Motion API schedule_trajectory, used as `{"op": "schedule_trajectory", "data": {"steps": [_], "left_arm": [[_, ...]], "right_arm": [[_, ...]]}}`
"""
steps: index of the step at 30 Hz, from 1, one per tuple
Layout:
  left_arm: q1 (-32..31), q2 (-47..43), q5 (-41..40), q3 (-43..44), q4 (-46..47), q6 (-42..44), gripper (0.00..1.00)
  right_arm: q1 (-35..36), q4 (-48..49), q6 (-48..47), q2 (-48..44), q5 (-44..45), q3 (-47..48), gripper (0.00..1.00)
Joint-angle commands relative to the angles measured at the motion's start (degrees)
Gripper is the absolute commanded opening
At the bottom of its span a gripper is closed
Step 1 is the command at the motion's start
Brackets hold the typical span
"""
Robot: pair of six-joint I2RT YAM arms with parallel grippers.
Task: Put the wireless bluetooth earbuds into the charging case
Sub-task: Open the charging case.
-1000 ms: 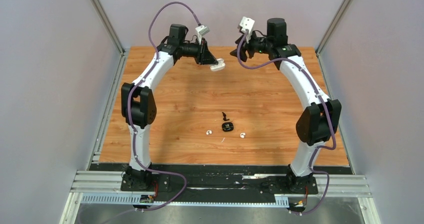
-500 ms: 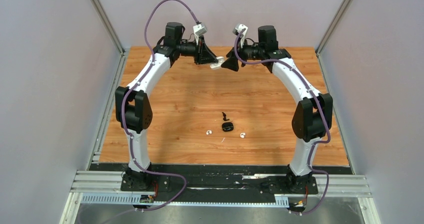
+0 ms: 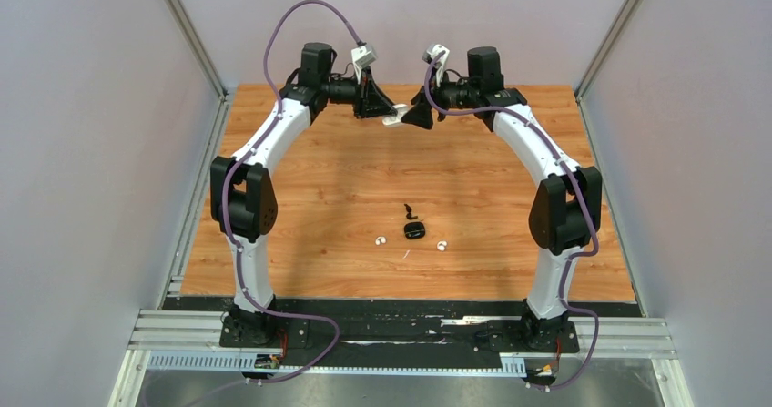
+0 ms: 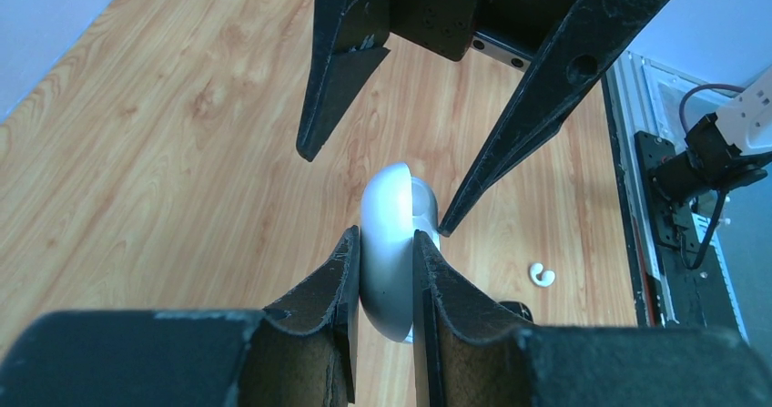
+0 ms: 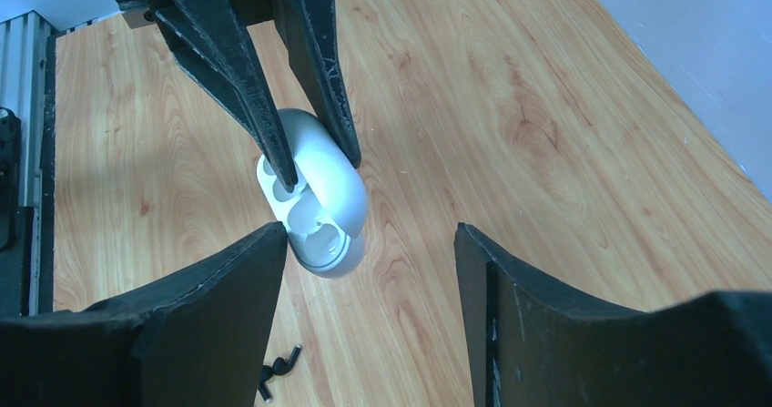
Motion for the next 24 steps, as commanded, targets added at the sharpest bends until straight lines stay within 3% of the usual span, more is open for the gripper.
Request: {"op": "schedule_trajectory", "data": {"steps": [1,11,15,19,24], "left_arm": [[0.01,-3.18,1.43,0.01,3.84,-1.96,0.0],[0.49,-3.62,-4.24,-1.91,3.22,-1.77,0.0],[0.9,-4.57,-5.79,-3.83,3.29,-1.51,0.0],[1.28,-6.26,-6.74,-7.23,4.13,-2.08,0.0],[1.67,-8.59,-7.4,-10.03,4.26,-2.33,0.0]], "right_arm": [[0.17,2.08,-0.14,-0.47,1.95,0.45,0.67],[-1.63,-1.11,0.18,-7.59,-3.47,0.87,0.69],[-3.9,-6.79,-0.23,-11.19,-1.59,-5.95,0.68],[-4.72,-10.5,-6.59,-16.38,2.26,-19.29,0.65],[-5.31,-15.04,-24.58,-17.27,0.9,-29.74,0.52]]}}
